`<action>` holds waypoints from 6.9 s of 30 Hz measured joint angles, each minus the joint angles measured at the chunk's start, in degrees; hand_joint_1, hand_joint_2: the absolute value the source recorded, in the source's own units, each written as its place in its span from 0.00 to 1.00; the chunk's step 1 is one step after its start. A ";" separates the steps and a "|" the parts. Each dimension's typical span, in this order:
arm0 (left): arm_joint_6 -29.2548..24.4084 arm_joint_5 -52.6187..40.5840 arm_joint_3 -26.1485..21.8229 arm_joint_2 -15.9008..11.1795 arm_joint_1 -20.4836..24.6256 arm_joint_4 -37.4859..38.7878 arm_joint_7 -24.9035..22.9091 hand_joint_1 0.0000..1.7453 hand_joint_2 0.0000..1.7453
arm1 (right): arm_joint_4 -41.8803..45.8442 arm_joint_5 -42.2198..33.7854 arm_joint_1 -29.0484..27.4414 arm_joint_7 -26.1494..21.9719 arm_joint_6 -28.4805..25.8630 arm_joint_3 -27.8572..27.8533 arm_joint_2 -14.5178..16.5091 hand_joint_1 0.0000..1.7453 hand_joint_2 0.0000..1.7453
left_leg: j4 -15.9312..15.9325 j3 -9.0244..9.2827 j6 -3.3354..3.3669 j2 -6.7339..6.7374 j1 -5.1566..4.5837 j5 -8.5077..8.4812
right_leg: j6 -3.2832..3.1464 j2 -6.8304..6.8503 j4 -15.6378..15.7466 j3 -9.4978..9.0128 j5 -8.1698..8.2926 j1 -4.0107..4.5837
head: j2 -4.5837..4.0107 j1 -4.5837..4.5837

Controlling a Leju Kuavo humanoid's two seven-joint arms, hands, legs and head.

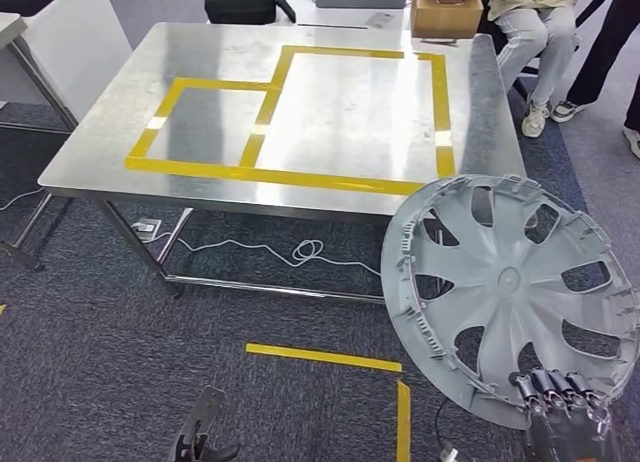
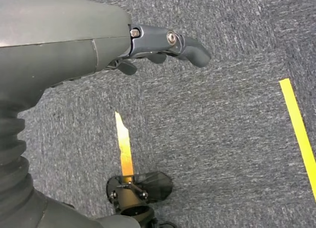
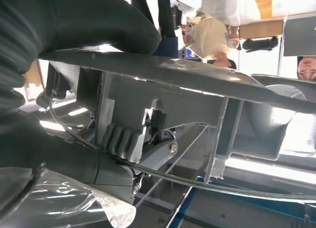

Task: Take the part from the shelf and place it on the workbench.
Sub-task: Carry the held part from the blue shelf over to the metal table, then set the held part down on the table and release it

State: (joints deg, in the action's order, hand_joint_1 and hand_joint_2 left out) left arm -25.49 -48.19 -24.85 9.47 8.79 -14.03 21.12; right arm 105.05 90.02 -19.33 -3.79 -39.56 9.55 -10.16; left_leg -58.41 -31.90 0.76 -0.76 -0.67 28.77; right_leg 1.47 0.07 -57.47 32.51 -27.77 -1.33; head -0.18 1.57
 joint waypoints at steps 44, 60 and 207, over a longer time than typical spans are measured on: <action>0.18 0.20 -0.79 -0.42 -0.01 0.00 -0.27 0.00 1.00 | -1.14 0.01 1.23 0.72 0.00 0.72 0.00 1.00 1.00 | 0.70 -0.64 0.27 0.34 0.29 -1.34 | 0.49 0.13 0.34 -0.62 -0.32 0.34 | -0.01 0.27; 0.28 0.22 -0.84 -0.36 -0.07 0.00 -0.15 0.00 1.00 | -1.50 0.00 1.19 0.81 0.00 0.94 0.00 1.00 1.00 | 0.44 -0.60 1.45 0.17 -0.11 -1.26 | 1.06 -0.13 0.10 -0.48 -0.48 0.22 | -0.01 0.25; 0.02 0.90 -1.43 -0.46 0.00 0.00 0.61 0.00 1.00 | -2.97 0.01 2.71 2.11 0.00 1.97 -0.04 1.00 1.00 | -9.68 -4.31 -0.86 0.49 0.32 5.31 | -0.81 -0.04 -0.07 0.21 -0.28 0.04 | 0.00 0.27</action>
State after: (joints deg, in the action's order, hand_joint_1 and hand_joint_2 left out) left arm -25.46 -47.30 -26.27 9.01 8.79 -14.03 21.73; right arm 102.08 90.03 -16.63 -1.68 -39.56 11.52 -10.21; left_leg -68.09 -36.21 -0.10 -0.27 -0.36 34.08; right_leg 0.66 0.03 -57.54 32.71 -28.06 -1.29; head -0.18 1.84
